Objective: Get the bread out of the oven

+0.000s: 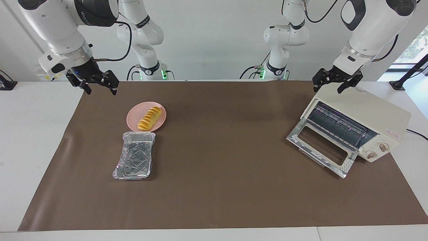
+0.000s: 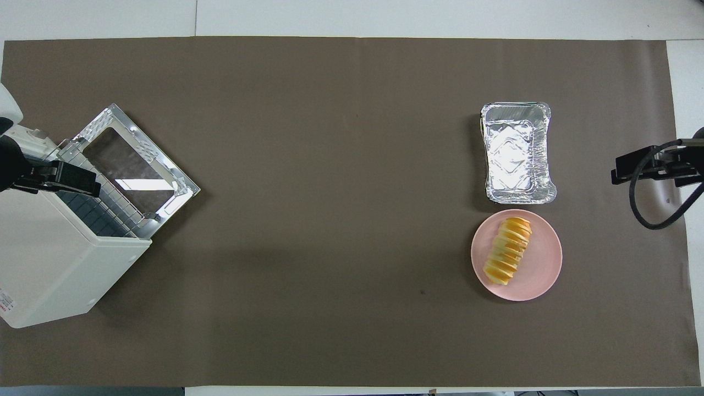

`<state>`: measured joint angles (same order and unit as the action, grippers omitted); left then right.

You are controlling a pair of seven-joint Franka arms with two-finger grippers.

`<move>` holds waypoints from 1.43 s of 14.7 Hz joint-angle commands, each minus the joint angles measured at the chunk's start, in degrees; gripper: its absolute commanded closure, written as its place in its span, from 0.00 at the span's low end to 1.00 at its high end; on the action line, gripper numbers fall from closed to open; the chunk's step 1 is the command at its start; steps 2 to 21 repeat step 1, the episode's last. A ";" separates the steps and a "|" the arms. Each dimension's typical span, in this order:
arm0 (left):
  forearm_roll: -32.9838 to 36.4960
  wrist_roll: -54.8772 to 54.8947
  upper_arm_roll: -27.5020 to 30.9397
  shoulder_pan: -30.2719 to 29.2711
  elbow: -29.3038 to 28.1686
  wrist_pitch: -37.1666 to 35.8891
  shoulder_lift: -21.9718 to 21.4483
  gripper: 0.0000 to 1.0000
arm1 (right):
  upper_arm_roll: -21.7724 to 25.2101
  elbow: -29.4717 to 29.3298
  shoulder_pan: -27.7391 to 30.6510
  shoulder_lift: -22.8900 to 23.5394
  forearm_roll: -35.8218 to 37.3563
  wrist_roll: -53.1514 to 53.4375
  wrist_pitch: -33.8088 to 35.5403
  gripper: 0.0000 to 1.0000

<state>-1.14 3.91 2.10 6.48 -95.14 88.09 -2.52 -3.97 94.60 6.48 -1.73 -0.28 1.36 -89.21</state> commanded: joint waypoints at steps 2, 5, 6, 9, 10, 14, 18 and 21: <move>0.09 0.40 -0.17 -0.42 -0.57 0.42 -0.90 0.00 | -0.60 -0.20 0.73 0.15 1.25 -1.19 0.62 0.00; 0.09 0.40 -0.17 -0.42 -0.57 0.42 -0.90 0.00 | -0.60 -0.20 0.73 0.15 1.25 -1.19 0.62 0.00; 0.09 0.40 -0.17 -0.42 -0.57 0.42 -0.90 0.00 | -0.60 -0.20 0.73 0.15 1.25 -1.19 0.62 0.00; 0.09 0.40 -0.17 -0.42 -0.57 0.42 -0.90 0.00 | -0.60 -0.20 0.73 0.15 1.25 -1.19 0.62 0.00; 0.09 0.40 -0.17 -0.42 -0.57 0.42 -0.90 0.00 | -0.60 -0.20 0.73 0.15 1.25 -1.19 0.62 0.00; 0.09 0.40 -0.17 -0.42 -0.57 0.42 -0.90 0.00 | -0.60 -0.20 0.73 0.15 1.25 -1.19 0.62 0.00; 0.09 0.40 -0.17 -0.42 -0.57 0.42 -0.90 0.00 | -0.60 -0.20 0.73 0.15 1.25 -1.19 0.62 0.00; 0.09 0.40 -0.17 -0.42 -0.57 0.42 -0.90 0.00 | -0.60 -0.20 0.73 0.15 1.25 -1.19 0.62 0.00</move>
